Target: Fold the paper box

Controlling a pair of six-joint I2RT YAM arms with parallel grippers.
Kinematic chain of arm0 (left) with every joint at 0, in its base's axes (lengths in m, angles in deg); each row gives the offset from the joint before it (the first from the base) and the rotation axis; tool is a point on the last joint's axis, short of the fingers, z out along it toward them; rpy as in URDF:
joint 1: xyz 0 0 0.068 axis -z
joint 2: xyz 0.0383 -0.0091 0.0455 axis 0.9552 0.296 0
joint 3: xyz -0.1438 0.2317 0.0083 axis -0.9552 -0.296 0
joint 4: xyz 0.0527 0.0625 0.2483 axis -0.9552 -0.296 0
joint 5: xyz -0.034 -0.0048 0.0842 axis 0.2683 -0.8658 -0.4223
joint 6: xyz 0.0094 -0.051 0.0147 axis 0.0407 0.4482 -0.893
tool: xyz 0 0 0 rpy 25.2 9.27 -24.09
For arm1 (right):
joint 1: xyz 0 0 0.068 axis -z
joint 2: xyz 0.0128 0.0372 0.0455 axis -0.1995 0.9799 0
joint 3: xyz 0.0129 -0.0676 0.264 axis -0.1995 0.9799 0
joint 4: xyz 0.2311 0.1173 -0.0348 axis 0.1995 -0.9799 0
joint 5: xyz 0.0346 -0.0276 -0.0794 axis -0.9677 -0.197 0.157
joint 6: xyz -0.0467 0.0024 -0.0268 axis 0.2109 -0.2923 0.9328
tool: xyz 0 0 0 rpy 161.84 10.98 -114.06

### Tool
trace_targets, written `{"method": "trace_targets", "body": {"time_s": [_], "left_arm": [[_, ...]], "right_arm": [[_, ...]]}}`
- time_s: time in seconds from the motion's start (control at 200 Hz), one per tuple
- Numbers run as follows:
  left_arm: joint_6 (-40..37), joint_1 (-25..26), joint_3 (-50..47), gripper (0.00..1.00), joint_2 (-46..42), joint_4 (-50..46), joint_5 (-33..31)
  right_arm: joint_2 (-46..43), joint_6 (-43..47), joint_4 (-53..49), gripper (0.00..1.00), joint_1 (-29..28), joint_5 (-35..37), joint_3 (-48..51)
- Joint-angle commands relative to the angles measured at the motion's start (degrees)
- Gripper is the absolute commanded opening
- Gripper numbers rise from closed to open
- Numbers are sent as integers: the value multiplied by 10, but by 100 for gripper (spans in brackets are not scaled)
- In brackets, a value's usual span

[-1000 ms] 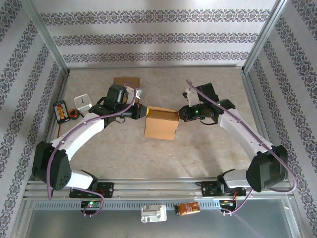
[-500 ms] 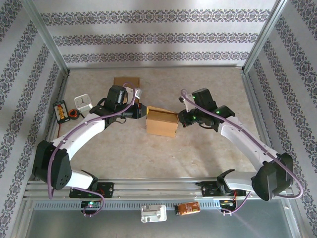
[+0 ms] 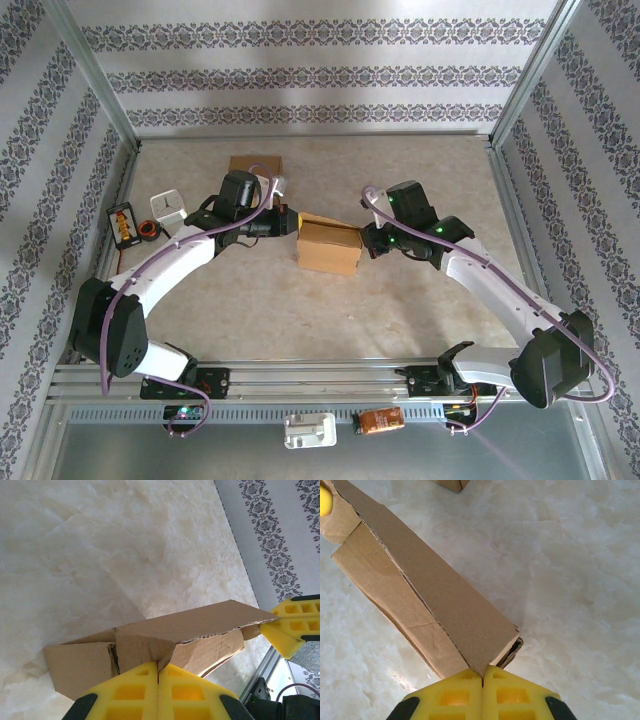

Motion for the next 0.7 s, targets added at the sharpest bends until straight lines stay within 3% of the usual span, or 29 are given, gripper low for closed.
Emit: {"method": "trace_targets", "body": {"time_s": [0.0, 0.695], "left_arm": [[22, 12, 14, 1, 3, 40, 47], [-47, 12, -24, 2, 20, -80, -13]], "right_arm": [[-2, 12, 14, 5, -9, -6, 7], [-9, 13, 9, 5, -10, -1, 10]]}}
